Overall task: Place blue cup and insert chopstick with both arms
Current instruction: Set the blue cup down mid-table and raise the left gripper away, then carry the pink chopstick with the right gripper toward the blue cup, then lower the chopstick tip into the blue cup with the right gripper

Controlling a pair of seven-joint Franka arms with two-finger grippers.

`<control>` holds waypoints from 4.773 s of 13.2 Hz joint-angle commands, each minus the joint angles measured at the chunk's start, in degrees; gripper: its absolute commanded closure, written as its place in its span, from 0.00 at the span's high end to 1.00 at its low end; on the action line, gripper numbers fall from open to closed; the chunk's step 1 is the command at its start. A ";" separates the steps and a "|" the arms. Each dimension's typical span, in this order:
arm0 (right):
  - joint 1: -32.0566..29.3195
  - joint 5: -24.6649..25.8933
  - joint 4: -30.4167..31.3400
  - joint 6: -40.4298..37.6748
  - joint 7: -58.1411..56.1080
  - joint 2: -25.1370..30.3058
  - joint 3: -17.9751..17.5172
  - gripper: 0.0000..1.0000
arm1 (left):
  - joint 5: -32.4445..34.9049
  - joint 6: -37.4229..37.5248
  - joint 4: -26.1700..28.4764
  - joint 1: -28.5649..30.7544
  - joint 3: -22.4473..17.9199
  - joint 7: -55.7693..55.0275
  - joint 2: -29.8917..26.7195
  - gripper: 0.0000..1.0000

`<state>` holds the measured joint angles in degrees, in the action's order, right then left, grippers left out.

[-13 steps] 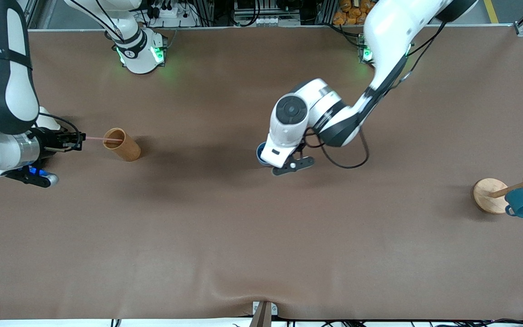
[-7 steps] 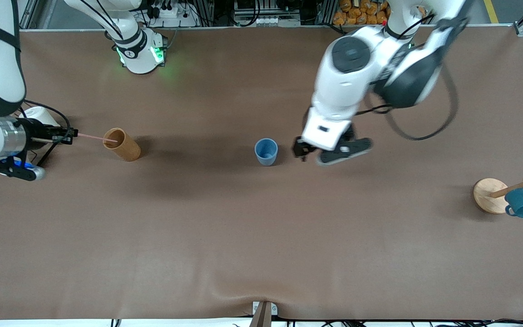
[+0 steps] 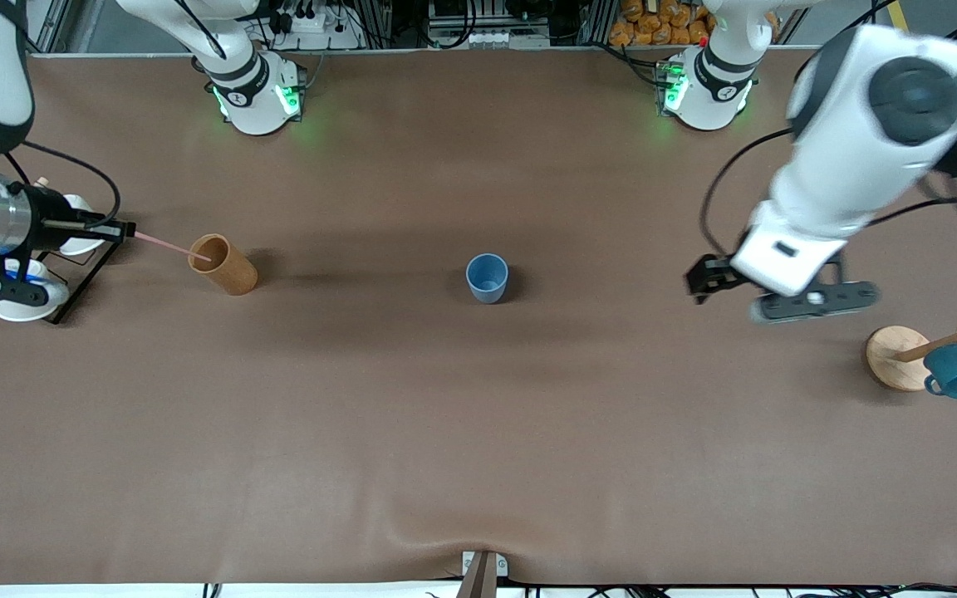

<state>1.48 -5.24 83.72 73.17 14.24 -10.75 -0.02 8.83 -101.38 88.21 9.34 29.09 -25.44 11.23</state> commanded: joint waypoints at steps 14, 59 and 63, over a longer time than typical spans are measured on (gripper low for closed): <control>5.20 -10.91 0.30 3.38 19.84 3.98 -2.53 0.00 | -1.97 6.18 0.56 -7.45 -16.19 13.19 -8.59 1.00; 35.43 -21.74 4.61 44.51 65.12 -15.61 -2.70 0.00 | -9.36 13.66 0.74 -8.20 -20.47 16.73 -12.73 1.00; 35.61 -21.48 4.61 45.04 65.30 -17.11 -2.70 0.00 | -9.36 13.66 0.74 -8.20 -20.38 16.73 -12.73 1.00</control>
<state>36.43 -26.01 88.46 117.55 78.52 -27.36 -3.26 0.54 -88.23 88.63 0.89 8.76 -9.10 -0.69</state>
